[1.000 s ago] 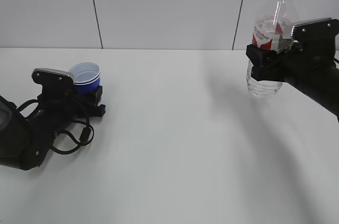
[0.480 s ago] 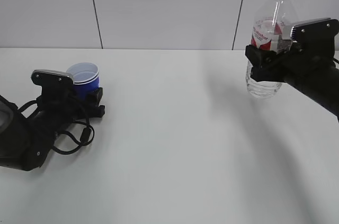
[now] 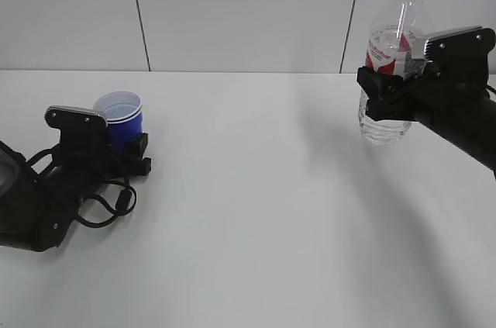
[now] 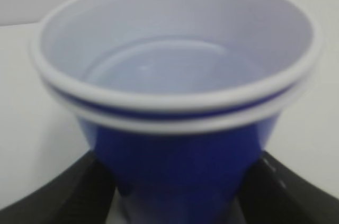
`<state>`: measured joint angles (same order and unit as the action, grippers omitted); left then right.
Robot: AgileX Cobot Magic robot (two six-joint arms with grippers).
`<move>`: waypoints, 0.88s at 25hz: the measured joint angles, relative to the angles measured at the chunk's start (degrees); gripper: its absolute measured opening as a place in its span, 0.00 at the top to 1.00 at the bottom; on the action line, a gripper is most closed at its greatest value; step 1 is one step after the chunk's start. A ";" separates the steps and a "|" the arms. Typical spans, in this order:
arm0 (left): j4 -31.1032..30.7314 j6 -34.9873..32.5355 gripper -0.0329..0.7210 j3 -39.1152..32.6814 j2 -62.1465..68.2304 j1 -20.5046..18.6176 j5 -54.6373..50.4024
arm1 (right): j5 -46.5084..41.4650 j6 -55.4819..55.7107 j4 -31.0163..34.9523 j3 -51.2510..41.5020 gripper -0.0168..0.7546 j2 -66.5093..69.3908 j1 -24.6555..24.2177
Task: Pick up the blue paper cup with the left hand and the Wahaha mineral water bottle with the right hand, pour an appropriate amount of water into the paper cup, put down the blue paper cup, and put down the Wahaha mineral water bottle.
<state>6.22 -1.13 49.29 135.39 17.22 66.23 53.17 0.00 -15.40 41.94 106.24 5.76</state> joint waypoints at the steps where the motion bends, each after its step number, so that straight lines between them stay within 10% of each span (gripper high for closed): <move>1: 0.00 0.00 0.27 -0.22 0.00 0.00 0.00 | 0.00 0.00 0.00 0.00 0.35 0.00 0.00; 22: -0.27 -0.13 0.28 -20.87 -21.71 0.00 -0.13 | 0.41 0.66 0.00 0.00 0.35 0.00 0.00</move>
<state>5.96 -1.26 28.42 113.68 17.22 66.10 53.57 0.66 -15.40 41.94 106.24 5.76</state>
